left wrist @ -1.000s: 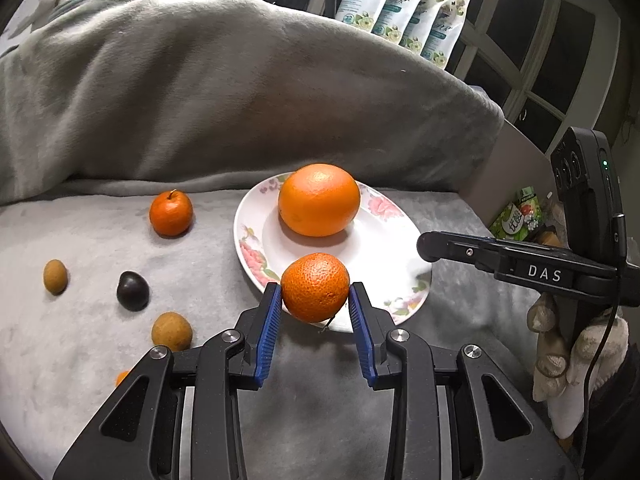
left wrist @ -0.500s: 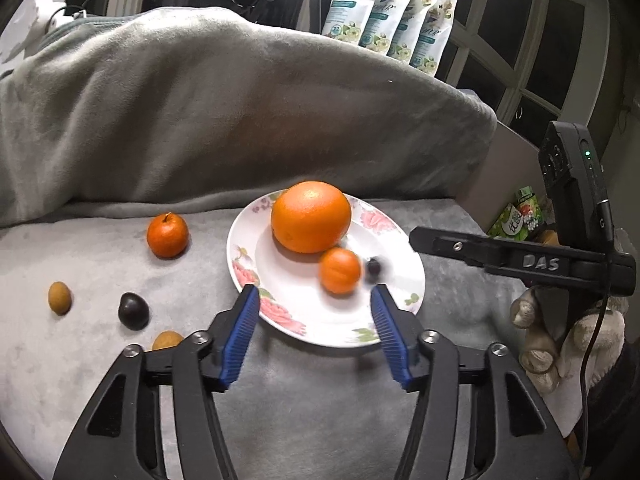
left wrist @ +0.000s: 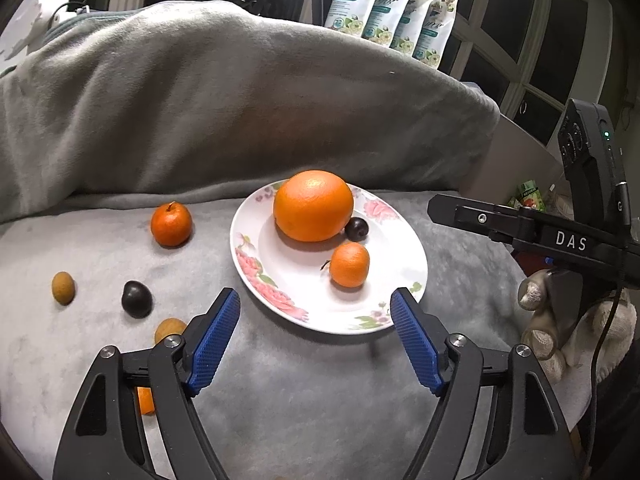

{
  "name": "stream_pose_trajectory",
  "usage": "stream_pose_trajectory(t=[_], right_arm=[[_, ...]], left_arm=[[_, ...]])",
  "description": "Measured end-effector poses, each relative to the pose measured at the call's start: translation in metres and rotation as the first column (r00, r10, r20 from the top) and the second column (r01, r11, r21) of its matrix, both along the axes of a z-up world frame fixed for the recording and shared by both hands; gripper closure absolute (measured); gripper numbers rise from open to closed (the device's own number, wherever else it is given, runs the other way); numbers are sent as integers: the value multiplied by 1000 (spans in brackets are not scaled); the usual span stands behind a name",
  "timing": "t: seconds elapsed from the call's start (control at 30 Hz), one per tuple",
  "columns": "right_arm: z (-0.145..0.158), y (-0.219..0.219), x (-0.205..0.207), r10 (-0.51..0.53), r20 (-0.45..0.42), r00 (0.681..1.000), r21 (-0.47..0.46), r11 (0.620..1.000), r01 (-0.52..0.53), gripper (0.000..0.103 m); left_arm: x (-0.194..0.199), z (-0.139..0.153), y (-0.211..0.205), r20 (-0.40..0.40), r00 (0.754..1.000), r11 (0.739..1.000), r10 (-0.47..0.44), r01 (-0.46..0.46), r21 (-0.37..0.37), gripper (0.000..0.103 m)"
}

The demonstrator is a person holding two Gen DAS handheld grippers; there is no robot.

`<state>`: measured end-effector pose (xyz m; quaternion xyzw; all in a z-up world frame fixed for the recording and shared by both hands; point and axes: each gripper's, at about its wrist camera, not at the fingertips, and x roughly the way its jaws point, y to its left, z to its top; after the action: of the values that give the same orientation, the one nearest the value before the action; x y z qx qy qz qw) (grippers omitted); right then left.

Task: Organize fruits
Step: 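Move the right gripper toward a brown longan on the blanket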

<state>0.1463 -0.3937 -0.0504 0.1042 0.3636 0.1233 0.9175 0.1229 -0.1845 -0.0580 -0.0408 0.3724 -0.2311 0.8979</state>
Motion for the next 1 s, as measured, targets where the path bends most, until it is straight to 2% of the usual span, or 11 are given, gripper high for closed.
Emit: stream_pose_trajectory(t=[0.53, 1.0], right_arm=[[19, 43, -16, 61, 84, 995, -60, 997, -56, 13], [26, 106, -29, 229, 102, 968, -111, 970, -217, 13]], left_arm=[[-20, 12, 46, 34, 997, 998, 64, -64, -10, 25], [-45, 9, 122, 64, 979, 981, 192, -194, 21, 25]])
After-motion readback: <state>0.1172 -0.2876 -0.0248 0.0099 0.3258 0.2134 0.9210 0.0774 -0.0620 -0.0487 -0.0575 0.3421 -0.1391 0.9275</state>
